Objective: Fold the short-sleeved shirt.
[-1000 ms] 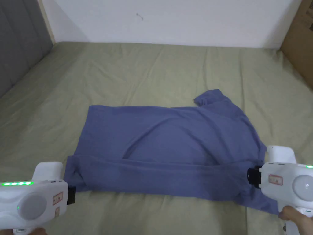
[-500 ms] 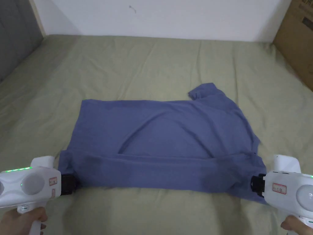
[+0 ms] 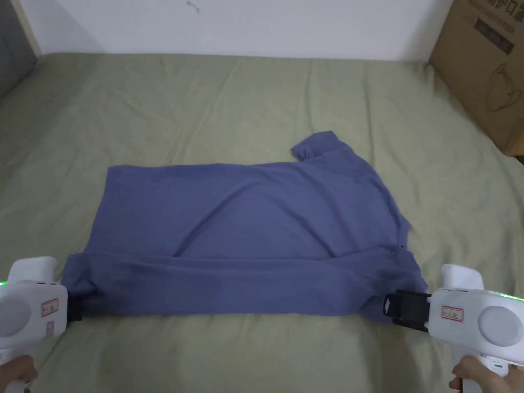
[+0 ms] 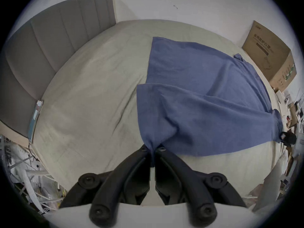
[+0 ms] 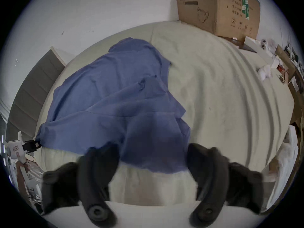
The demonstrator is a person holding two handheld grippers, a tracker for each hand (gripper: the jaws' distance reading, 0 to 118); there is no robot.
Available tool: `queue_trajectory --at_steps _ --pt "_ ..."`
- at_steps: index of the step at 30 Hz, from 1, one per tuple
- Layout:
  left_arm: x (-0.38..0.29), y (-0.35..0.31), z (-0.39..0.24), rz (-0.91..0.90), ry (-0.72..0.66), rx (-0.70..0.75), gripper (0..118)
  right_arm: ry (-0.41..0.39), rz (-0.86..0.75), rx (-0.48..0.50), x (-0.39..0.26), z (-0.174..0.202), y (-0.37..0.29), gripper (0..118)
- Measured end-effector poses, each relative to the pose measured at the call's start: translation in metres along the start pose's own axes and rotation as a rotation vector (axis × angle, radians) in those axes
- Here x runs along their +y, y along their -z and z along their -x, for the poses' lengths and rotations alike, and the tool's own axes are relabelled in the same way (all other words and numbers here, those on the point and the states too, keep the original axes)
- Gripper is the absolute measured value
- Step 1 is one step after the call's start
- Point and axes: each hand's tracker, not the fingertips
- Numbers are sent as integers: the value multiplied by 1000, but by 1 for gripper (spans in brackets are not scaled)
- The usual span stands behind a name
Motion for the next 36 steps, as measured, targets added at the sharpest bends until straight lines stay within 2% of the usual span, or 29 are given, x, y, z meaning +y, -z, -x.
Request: queue_trajectory --at_steps 1,2,3,5,10,15,21,25,26,27,28,29,30,31,32,36 --pt "1 -1 0 -1 4 0 2 -1 16 8 -1 -1 11 47" --pt "1 -2 0 -2 4 0 2 8 55 4 -4 0 20 4" --pt "1 -2 -1 -1 2 -3 2 5 44 3 -8 3 22 3" --pt "1 -8 -2 -2 5 -1 2 -96 8 -45 -11 13 11 3" --pt "3 -24 -1 -22 48 3 2 -58 -29 3 5 3 -24 3" --pt "3 -48 2 -50 63 3 2 -155 -64 -15 13 2 -53 3" --pt "-26 -62 6 -9 85 -2 2 -148 -17 -14 -14 -13 -68 3" --pt "-63 -45 5 107 146 47 3 -124 140 -9 -49 -25 -50 3" --pt "-69 -40 4 118 162 53 3 -125 129 -9 -56 -26 -47 3" --pt "-74 -37 4 120 166 60 11 -110 123 -1 -59 -27 -46 3" --pt "-74 -37 3 118 151 81 26 -95 129 8 -58 -27 -46 10" --pt "-74 -37 4 137 142 124 50 -91 145 -3 -54 -26 -47 28" --pt "-74 -38 5 128 132 115 73 -97 150 -14 -52 -25 -48 63" --pt "-72 -43 9 92 95 99 82 -110 133 -22 -51 -25 -50 84" --pt "-69 -47 11 71 57 86 87 -120 116 -27 -47 -25 -55 93" --pt "-49 -71 10 -11 14 73 89 -110 14 -4 -19 -19 -78 92"
